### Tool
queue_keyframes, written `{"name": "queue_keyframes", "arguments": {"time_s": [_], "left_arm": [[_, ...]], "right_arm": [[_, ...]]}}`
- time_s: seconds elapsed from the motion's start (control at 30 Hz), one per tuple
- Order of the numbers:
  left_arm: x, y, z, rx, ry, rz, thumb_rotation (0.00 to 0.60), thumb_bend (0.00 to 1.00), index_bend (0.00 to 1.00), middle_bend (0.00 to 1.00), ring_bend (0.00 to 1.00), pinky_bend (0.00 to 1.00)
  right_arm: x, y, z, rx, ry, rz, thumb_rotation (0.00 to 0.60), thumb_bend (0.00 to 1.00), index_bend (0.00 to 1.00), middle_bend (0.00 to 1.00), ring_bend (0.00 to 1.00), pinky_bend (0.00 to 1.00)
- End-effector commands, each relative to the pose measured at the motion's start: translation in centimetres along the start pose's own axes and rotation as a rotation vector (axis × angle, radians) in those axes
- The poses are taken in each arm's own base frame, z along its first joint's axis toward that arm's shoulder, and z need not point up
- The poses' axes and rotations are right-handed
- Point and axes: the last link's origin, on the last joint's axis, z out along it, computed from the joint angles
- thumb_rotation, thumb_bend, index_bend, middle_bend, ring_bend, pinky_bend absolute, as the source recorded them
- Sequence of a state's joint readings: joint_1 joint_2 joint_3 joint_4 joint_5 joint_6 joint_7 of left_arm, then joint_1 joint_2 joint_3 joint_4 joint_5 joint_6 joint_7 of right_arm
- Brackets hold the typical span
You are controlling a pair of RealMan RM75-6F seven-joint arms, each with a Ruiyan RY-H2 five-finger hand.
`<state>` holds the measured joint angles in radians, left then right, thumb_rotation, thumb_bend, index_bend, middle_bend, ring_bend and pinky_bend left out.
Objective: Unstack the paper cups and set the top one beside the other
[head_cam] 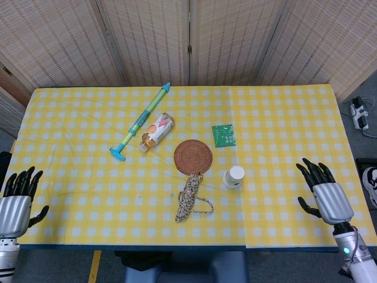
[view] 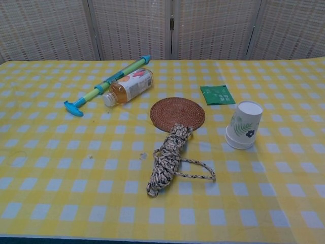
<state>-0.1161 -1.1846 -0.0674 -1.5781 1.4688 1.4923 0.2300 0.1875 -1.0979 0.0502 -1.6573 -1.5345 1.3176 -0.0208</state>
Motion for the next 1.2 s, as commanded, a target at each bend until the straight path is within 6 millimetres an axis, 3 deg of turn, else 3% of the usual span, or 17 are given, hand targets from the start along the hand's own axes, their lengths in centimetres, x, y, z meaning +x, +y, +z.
{"name": "queue_keyframes", "arguments": {"time_s": [0.03, 0.27, 0.57, 0.87, 1.2], "left_arm": [[0.0, 0.1, 0.0, -0.004, 0.001, -0.002, 0.6, 0.32, 0.0, 0.0, 0.0, 0.0], [0.0, 0.2, 0.0, -0.011, 0.001, -0.006, 0.6, 0.32, 0.0, 0.0, 0.0, 0.0], [-0.1, -0.1, -0.1, 0.0, -0.005, -0.007, 0.6, 0.32, 0.01, 0.0, 0.0, 0.0], [-0.3, -0.2, -0.3, 0.008, -0.012, -0.007, 0.6, 0.32, 0.01, 0.0, 0.0, 0.0], [-0.6, -0.3, -0.3, 0.013, -0.031, -0.012, 0.6, 0.32, 0.02, 0.0, 0.0, 0.0]], "right_arm": [[0.0, -1.5, 1.5, 0.063, -0.027, -0.004, 0.6, 0.38, 0.06, 0.06, 0.1, 0.0], [0.4, -4.6, 5.5, 0.17, -0.096, 0.0, 0.6, 0.38, 0.09, 0.07, 0.1, 0.0], [-0.6, -8.0, 10.2, 0.238, -0.226, -0.003, 0.6, 0.38, 0.11, 0.06, 0.1, 0.0], [-2.0, -10.4, 12.5, 0.272, -0.332, -0.006, 0.6, 0.38, 0.15, 0.06, 0.1, 0.0], [-2.7, -10.2, 14.0, 0.232, -0.377, -0.006, 0.6, 0.38, 0.18, 0.07, 0.1, 0.0]]}}
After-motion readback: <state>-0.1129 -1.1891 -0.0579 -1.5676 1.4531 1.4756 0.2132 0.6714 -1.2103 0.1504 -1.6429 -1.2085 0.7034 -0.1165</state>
